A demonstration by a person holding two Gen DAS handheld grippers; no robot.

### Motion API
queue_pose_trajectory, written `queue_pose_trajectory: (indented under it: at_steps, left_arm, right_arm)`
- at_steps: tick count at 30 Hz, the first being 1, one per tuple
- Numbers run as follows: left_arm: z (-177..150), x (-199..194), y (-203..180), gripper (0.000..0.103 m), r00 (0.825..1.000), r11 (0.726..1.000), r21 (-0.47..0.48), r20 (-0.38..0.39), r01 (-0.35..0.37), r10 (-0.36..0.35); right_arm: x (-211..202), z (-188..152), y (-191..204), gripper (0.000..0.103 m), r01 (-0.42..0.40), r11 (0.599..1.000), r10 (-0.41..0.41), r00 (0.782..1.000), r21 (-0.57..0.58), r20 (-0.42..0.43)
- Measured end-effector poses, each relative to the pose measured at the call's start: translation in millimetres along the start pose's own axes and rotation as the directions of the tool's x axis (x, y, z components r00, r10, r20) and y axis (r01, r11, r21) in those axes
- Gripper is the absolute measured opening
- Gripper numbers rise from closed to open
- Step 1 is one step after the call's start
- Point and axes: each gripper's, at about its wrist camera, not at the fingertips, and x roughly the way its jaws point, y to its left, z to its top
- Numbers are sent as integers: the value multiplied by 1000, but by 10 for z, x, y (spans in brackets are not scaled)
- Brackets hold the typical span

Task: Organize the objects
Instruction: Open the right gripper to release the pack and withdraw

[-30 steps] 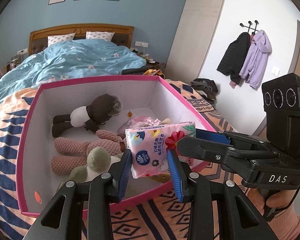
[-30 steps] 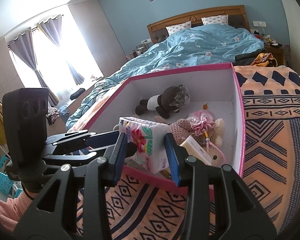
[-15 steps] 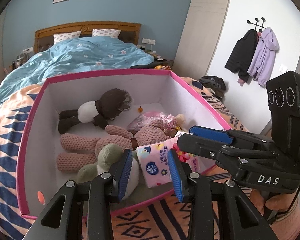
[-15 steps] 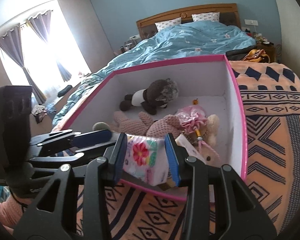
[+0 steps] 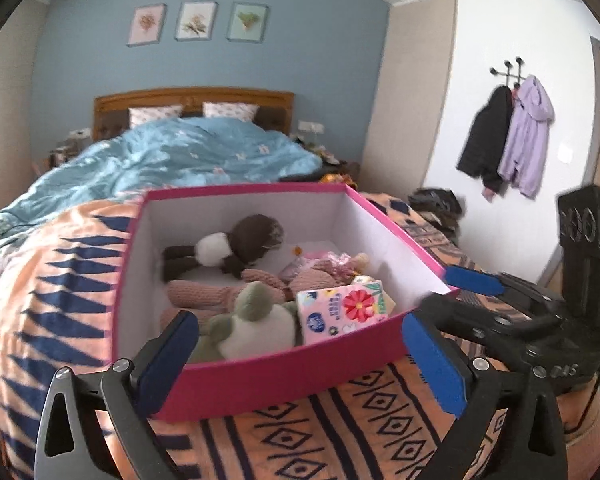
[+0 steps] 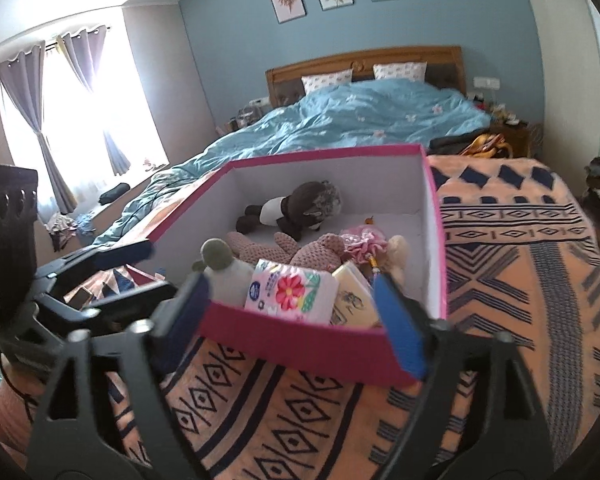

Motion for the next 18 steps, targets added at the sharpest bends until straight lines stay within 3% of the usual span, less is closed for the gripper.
queue_pose_trajectory:
  at_steps: [4,8,12,18]
  left_arm:
    - [-171,-154,17,103,998,999,-11,20,-53,53]
    - [-374,-199,24,103,996,996,-23,-22,-85,84]
    - [-523,-213,37,103,992,992,-43,-57,-119,116]
    - [-606,-283,28,103,987,987,-45,-49,-156,153]
  right_arm:
    - [-132,-185,137,102,47,998,-46,999,-48,13]
    - [-164,-393,306,102,81,991,-83,997,-111,-6]
    - [-167,-528,370,102,79,990,-83,996,-116,-30]
    - [-158,-651,396,102,89,990,-93,995,-105,-34]
